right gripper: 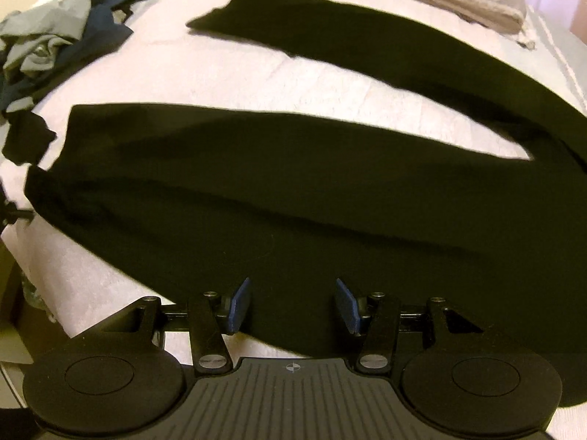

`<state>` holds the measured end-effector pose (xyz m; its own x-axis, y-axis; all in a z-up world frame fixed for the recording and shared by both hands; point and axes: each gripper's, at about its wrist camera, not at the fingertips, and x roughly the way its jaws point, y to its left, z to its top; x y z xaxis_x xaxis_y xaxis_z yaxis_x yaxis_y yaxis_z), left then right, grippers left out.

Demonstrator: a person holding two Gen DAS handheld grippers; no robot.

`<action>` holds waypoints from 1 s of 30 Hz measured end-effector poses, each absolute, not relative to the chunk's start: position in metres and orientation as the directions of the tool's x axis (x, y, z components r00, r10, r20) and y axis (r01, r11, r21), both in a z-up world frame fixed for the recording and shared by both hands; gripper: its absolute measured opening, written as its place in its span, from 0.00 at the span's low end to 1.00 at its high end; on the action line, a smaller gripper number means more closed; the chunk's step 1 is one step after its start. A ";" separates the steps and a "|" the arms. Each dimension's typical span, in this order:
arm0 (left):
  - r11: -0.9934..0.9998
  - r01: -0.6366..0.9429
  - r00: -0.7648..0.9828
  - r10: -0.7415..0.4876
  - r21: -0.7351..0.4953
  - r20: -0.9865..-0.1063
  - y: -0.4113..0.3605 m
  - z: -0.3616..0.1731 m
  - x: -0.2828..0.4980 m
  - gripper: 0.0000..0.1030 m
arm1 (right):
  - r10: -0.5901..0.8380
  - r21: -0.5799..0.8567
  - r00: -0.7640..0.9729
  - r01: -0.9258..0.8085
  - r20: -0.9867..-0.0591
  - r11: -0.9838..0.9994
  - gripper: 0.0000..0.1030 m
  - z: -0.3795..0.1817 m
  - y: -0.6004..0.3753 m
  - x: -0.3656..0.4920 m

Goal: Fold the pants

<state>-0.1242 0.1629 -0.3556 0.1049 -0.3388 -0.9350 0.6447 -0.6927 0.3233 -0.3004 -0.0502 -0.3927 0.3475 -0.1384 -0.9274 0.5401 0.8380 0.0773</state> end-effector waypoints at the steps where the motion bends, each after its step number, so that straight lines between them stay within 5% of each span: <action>1: -0.688 0.655 0.102 -0.328 0.312 -0.939 0.168 -0.357 -0.122 0.00 | -0.145 0.073 0.346 0.545 -0.927 0.835 0.47 -0.391 -0.053 -0.300; 7: -0.443 0.861 0.073 -0.374 0.247 -0.924 0.148 -0.319 -0.066 0.14 | -0.206 0.019 0.355 0.538 -0.912 0.843 0.47 -0.379 -0.087 -0.288; 14: -0.281 0.939 0.048 -0.470 0.201 -0.881 0.041 -0.321 -0.015 0.63 | -0.185 -0.110 0.392 0.205 -0.901 0.973 0.52 -0.388 -0.143 -0.257; 19: -0.207 0.976 -0.023 -0.424 0.072 -0.905 -0.018 -0.351 0.004 0.63 | -0.071 -0.087 0.366 -0.028 -0.928 0.996 0.53 -0.428 -0.186 -0.231; 21: -0.223 0.973 -0.030 -0.374 0.059 -0.927 -0.023 -0.364 0.002 0.43 | -0.016 -0.036 0.339 -0.052 -0.941 0.998 0.53 -0.444 -0.204 -0.225; 23: -0.246 0.967 -0.025 -0.342 0.064 -0.939 -0.014 -0.369 -0.007 0.18 | 0.045 0.047 0.320 -0.003 -0.946 0.999 0.23 -0.455 -0.221 -0.221; 24: -0.249 0.965 -0.009 -0.336 0.079 -0.942 -0.012 -0.370 -0.011 0.07 | 0.057 0.065 0.316 0.015 -0.947 0.998 0.00 -0.456 -0.227 -0.220; 30: -0.180 0.976 0.045 -0.373 0.120 -0.927 -0.008 -0.352 -0.012 0.04 | 0.136 0.205 0.373 0.154 -0.918 0.967 0.00 -0.440 -0.257 -0.221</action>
